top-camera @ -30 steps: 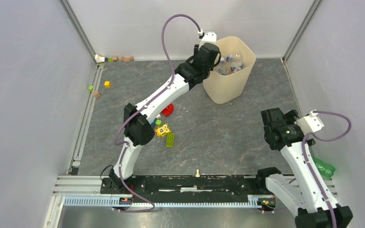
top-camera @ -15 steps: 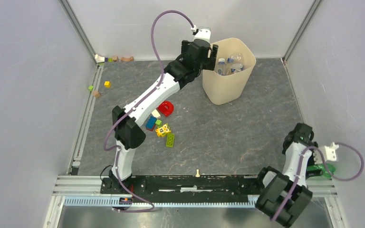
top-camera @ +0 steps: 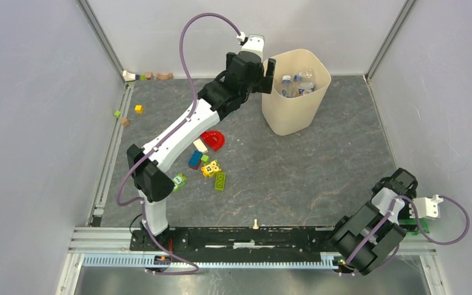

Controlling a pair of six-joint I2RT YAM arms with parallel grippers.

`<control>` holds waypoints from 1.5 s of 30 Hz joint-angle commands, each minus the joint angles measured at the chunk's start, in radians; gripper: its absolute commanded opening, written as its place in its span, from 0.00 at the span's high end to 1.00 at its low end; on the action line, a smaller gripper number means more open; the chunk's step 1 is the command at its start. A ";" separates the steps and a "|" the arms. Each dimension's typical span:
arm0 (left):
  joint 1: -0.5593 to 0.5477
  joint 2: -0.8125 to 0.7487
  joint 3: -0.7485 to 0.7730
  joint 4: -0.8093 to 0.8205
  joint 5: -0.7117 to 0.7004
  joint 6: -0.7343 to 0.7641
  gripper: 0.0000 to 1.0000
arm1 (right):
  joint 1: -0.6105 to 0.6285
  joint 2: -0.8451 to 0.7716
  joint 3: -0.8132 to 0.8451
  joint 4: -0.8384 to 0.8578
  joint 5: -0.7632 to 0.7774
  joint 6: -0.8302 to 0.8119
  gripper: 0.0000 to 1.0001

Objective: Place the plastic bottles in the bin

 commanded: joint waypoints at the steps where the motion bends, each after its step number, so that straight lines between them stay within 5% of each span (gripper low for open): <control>1: -0.017 -0.074 -0.047 0.021 -0.001 0.008 0.00 | -0.018 0.056 0.021 0.133 -0.028 -0.011 0.02; 14: -0.032 -0.125 -0.095 0.020 0.034 -0.010 0.00 | -0.015 -0.188 0.164 0.030 -0.243 -0.187 0.02; 21: -0.061 -0.141 -0.095 -0.011 0.083 -0.030 0.00 | -0.034 -0.101 0.203 -0.096 0.024 -0.131 0.02; 28: -0.076 -0.209 -0.231 0.019 0.127 -0.011 0.00 | -0.161 0.096 0.185 -0.045 -0.147 -0.069 0.02; 45: -0.108 -0.257 -0.319 0.021 0.140 -0.003 0.00 | -0.185 0.317 0.054 0.265 -0.254 -0.085 0.04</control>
